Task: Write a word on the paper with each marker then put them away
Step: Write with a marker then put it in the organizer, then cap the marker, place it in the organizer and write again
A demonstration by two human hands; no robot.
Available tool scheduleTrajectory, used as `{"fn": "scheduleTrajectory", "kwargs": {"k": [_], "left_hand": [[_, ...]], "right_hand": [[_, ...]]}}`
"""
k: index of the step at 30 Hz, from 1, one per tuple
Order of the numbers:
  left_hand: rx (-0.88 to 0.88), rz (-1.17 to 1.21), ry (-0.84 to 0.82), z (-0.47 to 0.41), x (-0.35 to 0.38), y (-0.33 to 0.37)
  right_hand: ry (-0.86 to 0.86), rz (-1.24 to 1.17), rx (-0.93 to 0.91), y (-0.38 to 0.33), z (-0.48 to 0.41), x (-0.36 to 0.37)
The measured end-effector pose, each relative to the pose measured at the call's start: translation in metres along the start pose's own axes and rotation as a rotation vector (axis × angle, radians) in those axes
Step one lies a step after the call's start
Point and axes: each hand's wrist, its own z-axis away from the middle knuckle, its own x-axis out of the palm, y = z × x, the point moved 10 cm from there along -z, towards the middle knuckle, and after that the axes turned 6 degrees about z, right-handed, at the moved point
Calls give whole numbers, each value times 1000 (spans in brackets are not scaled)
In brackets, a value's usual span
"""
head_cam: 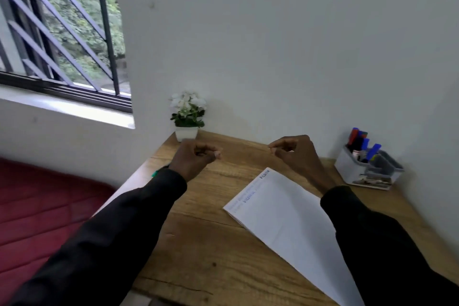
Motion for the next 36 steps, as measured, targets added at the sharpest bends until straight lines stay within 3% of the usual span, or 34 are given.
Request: {"fn": "scheduleTrajectory", "kwargs": {"k": [8, 15, 19, 25, 30, 36], "left_hand": [[0, 18, 106, 18, -72, -16], [-102, 53, 182, 28, -123, -44], [-104, 43, 204, 33, -134, -47], [-103, 25, 207, 32, -131, -47], [-94, 23, 182, 29, -118, -45], [-71, 53, 143, 24, -90, -38]], "right_hand": [[-171, -22, -105, -44, -12, 89], [-305, 23, -202, -85, -18, 172], [-355, 87, -271, -106, -18, 205], [-588, 314, -427, -118, -5, 250], [-469, 339, -495, -111, -3, 233], [-440, 357, -430, -71, -5, 193]]}}
